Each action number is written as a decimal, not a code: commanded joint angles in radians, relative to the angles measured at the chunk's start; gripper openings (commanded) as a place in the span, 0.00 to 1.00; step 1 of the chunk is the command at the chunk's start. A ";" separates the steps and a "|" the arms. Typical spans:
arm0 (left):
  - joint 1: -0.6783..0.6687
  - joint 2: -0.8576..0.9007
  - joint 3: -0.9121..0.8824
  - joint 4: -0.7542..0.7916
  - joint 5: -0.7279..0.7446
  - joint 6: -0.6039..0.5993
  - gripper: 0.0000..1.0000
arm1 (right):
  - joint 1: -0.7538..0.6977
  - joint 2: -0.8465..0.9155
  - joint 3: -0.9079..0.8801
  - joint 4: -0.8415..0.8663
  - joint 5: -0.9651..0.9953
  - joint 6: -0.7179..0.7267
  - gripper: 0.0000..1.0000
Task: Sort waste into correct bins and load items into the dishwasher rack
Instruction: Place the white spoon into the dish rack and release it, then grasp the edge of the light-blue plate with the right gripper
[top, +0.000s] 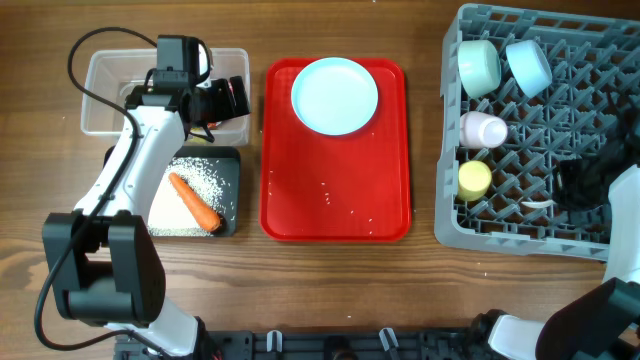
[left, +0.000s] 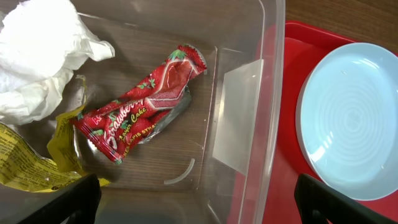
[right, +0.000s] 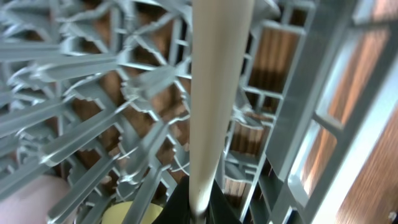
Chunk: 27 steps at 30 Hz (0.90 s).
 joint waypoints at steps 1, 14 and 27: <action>0.000 -0.005 0.000 -0.004 0.008 0.005 1.00 | -0.003 0.003 -0.024 -0.026 -0.005 0.226 0.04; 0.000 -0.005 0.000 -0.004 0.009 0.005 1.00 | -0.003 0.003 -0.018 -0.003 -0.075 0.065 1.00; 0.000 -0.005 0.000 -0.002 0.009 -0.026 1.00 | 0.345 -0.267 0.209 0.647 -0.619 -0.532 1.00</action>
